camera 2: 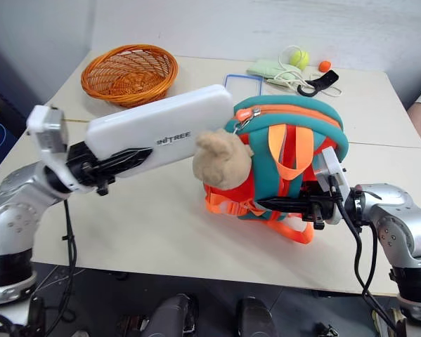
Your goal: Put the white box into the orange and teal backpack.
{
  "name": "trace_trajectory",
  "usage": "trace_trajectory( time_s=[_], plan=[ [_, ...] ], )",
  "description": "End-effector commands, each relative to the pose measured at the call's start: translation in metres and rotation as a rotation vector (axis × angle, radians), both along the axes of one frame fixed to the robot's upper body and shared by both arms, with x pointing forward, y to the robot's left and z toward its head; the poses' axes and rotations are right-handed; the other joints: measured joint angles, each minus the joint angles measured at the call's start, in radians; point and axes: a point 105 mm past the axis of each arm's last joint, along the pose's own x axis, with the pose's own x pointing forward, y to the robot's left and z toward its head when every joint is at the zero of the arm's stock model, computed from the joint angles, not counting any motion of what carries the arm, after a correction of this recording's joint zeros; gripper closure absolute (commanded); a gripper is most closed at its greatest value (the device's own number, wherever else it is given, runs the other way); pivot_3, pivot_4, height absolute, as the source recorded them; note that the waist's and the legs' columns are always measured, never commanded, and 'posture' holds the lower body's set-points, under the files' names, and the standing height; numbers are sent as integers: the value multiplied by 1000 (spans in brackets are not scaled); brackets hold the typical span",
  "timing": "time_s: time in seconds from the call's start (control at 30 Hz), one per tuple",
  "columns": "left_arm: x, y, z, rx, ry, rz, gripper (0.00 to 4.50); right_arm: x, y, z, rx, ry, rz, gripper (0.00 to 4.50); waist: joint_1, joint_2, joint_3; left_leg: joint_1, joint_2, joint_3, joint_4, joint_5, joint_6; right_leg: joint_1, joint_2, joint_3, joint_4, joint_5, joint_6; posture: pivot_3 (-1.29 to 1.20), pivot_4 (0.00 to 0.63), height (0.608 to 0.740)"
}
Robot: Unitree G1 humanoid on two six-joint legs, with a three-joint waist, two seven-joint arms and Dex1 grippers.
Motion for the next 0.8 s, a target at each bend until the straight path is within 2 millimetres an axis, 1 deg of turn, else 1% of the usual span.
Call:
trace_trajectory(
  time_s=[0.03, 0.13, 0.2, 0.3, 0.4, 0.43, 0.47, 0.57, 0.6, 0.63, 0.67, 0.77, 0.8],
  plan=[
    [-6, -10, 4, 56, -68, -74, 3208, -5, -1, 4, 10, -32, -9, 4493, 1, 0, 0, 0, 0, 0, 0, 0, 0, 0, 0, 0, 0, 0, 0, 0, 150, 740],
    [-7, -14, -9, 202, -102, -117, 3208, -6, 0, 3, 16, -34, -25, 4493, 2, 0, 0, 0, 0, 0, 0, 0, 0, 0, 0, 0, 0, 0, 0, 0, 150, 740],
    [-1, -15, -6, 250, -155, -105, 3208, -7, -1, 2, 21, -33, -36, 4493, 7, 0, 0, 0, 0, 0, 1, 0, 0, 0, 0, 0, 0, 0, 0, 0, 150, 740],
    [2, -25, -2, 305, -195, -137, 3208, -10, 1, -1, 28, -25, -42, 4493, 16, 0, 0, 0, 0, 0, 1, 1, 0, 0, 0, 0, -1, 0, 0, 0, 150, 740],
    [6, -44, -21, 452, -185, -198, 3208, -14, 2, -3, 26, -18, -38, 4493, 22, 0, 0, 0, 0, -1, 0, 1, 0, 0, 0, 0, 0, 0, 1, 0, 150, 740],
    [9, -57, -21, 462, -185, -218, 3208, -15, 2, -3, 25, -14, -37, 4493, 23, 0, 0, 0, 0, 0, 0, 1, 0, 0, 0, 0, 0, 0, 1, 0, 150, 740],
    [11, -67, -20, 461, -187, -230, 3208, -16, 2, -3, 23, -13, -36, 4493, 27, 0, 0, 0, 0, 0, 0, 1, 0, 0, 0, 0, 0, 0, 1, 0, 150, 740],
    [18, -105, -14, 443, -181, -296, 3208, -18, 4, -5, 21, 0, -21, 4493, 34, 0, 0, -2, -1, -2, 2, 1, 1, 1, 0, -2, 0, 1, 1, 0, 150, 740],
    [22, -120, -12, 444, -166, -315, 3208, -20, 6, -6, 19, 6, -11, 4493, 34, 0, 0, -2, -1, -1, 2, 1, 1, 1, 0, -1, 0, 1, 2, 0, 150, 740],
    [24, -131, -15, 469, -122, -338, 3208, -21, 7, -8, 18, 9, -2, 4493, 33, -1, 0, -3, -2, -2, 2, 1, 2, 1, 0, -2, 1, 2, 3, 0, 150, 740],
    [25, -137, -17, 490, -90, -352, 3208, -23, 9, -9, 17, 11, 4, 4493, 32, -1, 0, -3, -2, -1, 2, 1, 2, 1, 0, -2, 0, 2, 4, 0, 150, 740],
    [30, -162, -11, 431, -128, -347, 3208, -28, 14, -11, 8, 17, 30, 4493, 23, 0, 0, -3, -2, 0, 0, 2, 2, 0, 0, -1, 0, 2, 4, 0, 150, 740],
    [32, -168, -13, 425, -122, -350, 3208, -29, 15, -11, 8, 16, 33, 4493, 23, -1, 0, -3, -2, 0, 0, 2, 2, 0, 1, -1, 0, 2, 4, 0, 150, 740]
  ],
)
